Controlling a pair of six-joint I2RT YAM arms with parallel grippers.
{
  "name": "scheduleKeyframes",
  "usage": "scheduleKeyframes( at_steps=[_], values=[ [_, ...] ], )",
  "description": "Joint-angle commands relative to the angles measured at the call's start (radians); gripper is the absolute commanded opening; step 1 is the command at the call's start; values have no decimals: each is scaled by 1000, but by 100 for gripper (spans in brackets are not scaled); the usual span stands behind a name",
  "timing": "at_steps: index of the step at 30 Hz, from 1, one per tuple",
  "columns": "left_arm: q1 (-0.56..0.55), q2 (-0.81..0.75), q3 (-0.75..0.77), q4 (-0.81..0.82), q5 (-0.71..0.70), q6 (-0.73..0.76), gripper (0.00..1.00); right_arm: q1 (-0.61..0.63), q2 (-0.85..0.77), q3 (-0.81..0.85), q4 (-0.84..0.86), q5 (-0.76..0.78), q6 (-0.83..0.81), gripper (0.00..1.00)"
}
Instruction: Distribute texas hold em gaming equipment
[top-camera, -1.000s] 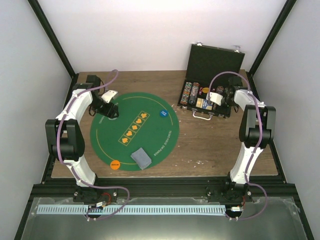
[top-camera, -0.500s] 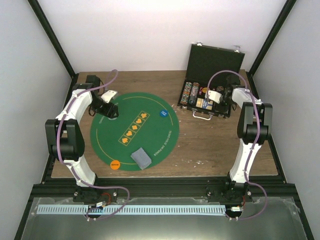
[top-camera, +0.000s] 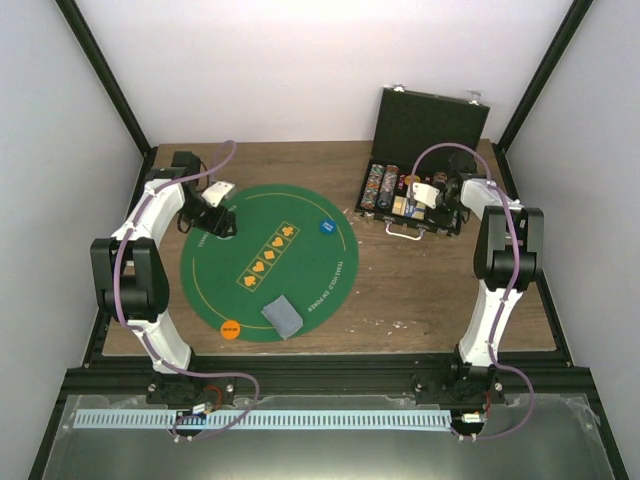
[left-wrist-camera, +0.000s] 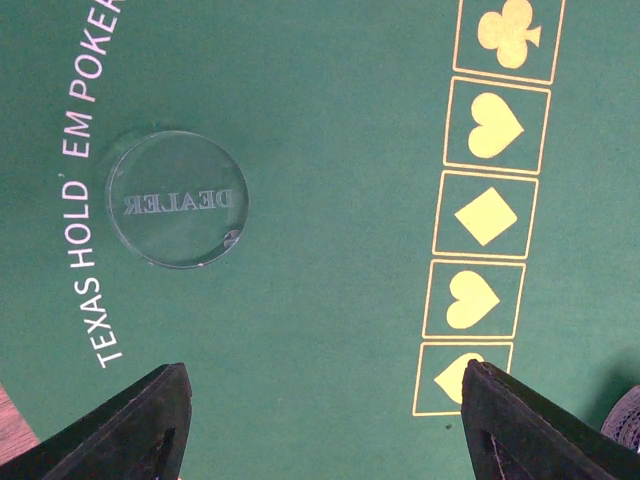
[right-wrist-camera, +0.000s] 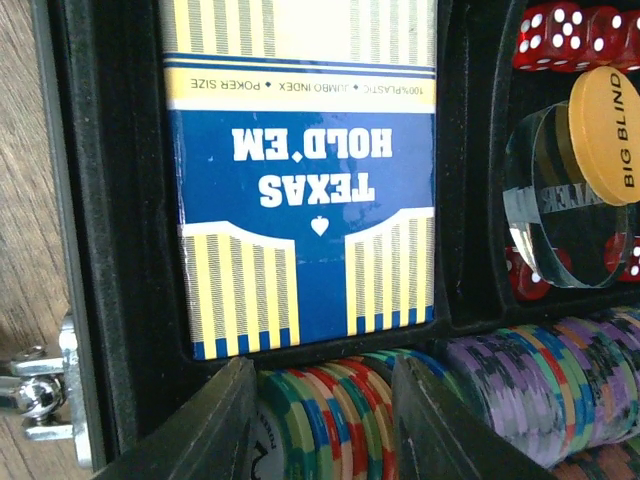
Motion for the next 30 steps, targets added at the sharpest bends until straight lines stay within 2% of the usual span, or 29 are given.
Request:
scheduleKeyframes(
  at_steps=[1, 10, 16, 22, 30],
  values=[
    [5, -9, -1, 4, 6, 16, 75, -15, 64, -24, -157, 133, 23, 38],
    [5, -11, 4, -4, 9, 16, 75, -27, 3, -25, -183, 168, 19, 50],
    [5, -11, 3, -4, 4, 13, 75, -44, -4, 50, -203, 51, 45, 58],
    [5, -17, 1, -4, -6, 13, 75, -58, 65, 101, -225, 79, 50, 58],
    [5, -15, -6, -1, -19, 15, 75, -58, 73, 59, -202, 38, 14, 58]
  ],
)
